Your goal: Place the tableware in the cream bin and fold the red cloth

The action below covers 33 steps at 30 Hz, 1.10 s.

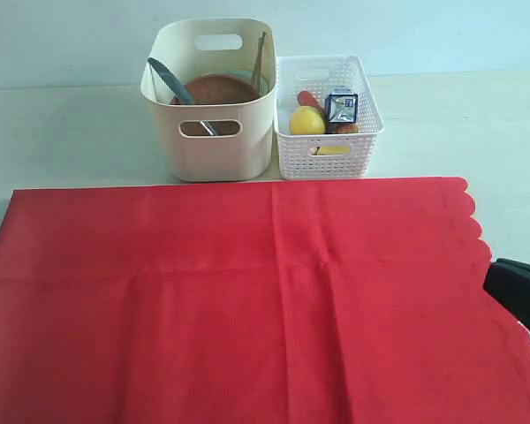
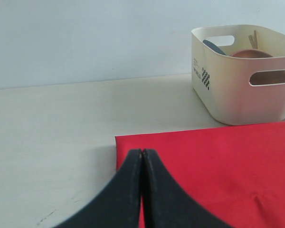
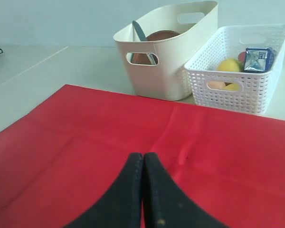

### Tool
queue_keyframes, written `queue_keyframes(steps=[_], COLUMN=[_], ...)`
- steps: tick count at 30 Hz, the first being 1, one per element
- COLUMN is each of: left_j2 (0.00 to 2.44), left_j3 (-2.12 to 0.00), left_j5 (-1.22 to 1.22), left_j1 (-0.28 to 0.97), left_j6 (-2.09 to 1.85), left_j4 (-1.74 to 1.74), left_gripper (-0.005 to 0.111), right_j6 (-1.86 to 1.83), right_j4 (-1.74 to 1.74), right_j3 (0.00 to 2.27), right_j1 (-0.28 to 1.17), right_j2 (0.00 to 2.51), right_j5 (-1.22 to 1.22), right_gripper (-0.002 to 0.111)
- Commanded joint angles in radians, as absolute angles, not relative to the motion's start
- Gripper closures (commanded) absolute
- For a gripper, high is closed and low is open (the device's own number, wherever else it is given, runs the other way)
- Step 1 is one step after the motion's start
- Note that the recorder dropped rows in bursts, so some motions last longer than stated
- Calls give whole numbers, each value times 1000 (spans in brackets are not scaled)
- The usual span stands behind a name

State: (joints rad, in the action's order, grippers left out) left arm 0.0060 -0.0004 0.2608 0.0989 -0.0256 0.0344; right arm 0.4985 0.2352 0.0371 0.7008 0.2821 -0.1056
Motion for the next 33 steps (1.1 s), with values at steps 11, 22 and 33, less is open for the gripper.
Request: queue_keyframes(steps=[11,22,33], left_j2=[0,0,0], left_j3=[0,0,0], left_j5=[257,257,257], left_j1=[103,103,103], left_j6=[-20,-20,-20], left_j4=[39,39,39], left_gripper=[104,104,104], right_j6=[383,385,378], right_j4=[85,78,39], right_j3=[0,0,0], right_j1=[703,703,703], right_j2=[276,276,276], right_j5=[32,-36,-52], right_gripper=[108,108,108])
